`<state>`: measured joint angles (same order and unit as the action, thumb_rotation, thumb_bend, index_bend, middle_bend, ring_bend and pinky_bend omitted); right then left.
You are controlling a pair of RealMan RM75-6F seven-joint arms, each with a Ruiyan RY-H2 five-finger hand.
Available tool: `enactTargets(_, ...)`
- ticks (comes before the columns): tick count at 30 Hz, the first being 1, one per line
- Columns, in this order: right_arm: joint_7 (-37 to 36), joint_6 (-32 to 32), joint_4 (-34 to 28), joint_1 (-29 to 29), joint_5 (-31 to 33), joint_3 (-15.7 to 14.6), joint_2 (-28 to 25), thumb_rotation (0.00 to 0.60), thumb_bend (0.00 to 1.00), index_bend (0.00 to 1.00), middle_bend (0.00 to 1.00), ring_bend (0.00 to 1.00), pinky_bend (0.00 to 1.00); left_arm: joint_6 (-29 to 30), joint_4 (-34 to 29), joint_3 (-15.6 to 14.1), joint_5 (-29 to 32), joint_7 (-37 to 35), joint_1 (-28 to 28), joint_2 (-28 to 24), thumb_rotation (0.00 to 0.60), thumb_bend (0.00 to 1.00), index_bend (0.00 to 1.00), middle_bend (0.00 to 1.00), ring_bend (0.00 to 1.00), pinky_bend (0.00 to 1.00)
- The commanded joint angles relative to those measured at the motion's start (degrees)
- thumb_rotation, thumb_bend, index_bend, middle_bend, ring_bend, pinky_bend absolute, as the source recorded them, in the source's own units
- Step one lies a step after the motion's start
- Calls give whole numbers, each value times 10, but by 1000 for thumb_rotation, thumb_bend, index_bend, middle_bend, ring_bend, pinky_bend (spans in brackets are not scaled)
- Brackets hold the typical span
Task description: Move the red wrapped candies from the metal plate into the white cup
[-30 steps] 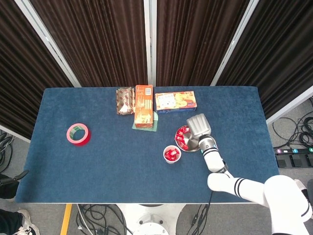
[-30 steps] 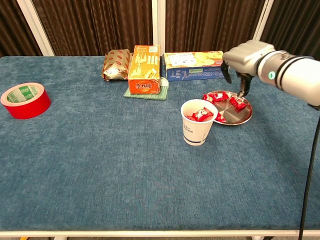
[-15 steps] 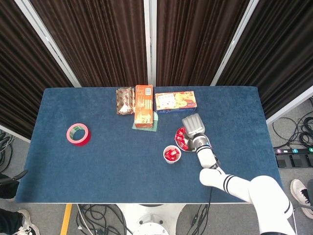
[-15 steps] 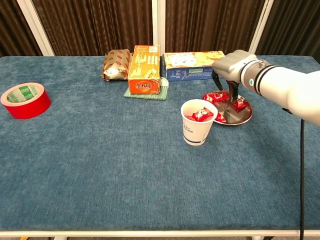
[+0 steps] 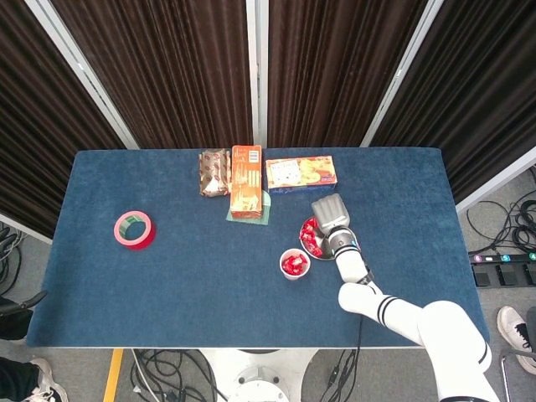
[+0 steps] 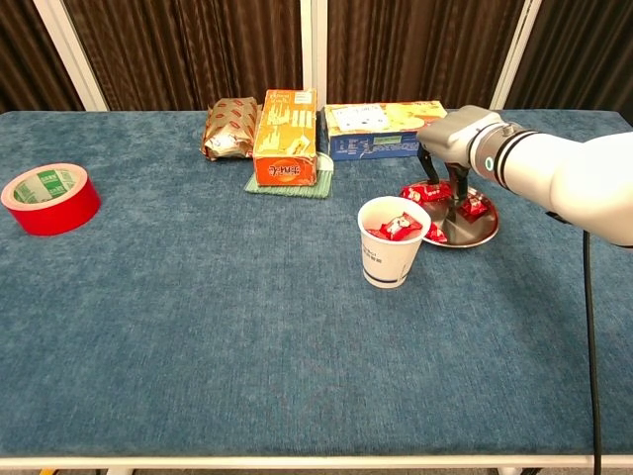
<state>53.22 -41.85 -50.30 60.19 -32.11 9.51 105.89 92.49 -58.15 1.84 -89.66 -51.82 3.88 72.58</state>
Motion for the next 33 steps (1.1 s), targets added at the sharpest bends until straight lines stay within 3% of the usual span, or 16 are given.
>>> enactTargets(1,3,1,-1,0,3,-2,1,600,101,487,1000,1000,1000,0,0,0,-1,0,0,0,579,125,126,75,34,110)
enactTargets(13,19,-12,-42,-4,16,-11,-13,600,102,519,1000,1000,1000,6,-11,-1,-6,9,1,-4,576,125,126,75,34,110)
enactTargets(25,25,7,-6,3,34,-14,4,600,104,525,1000,1000,1000,-1,-5,-1,-2,6,2,-2,567,125,126,75,34,110)
enactTargets(33,15,9,-8,5,26,-12,3,600,142,596,1000,1000,1000,0,-1,-1,-3,2,3,0,562,125,126,75,34,110)
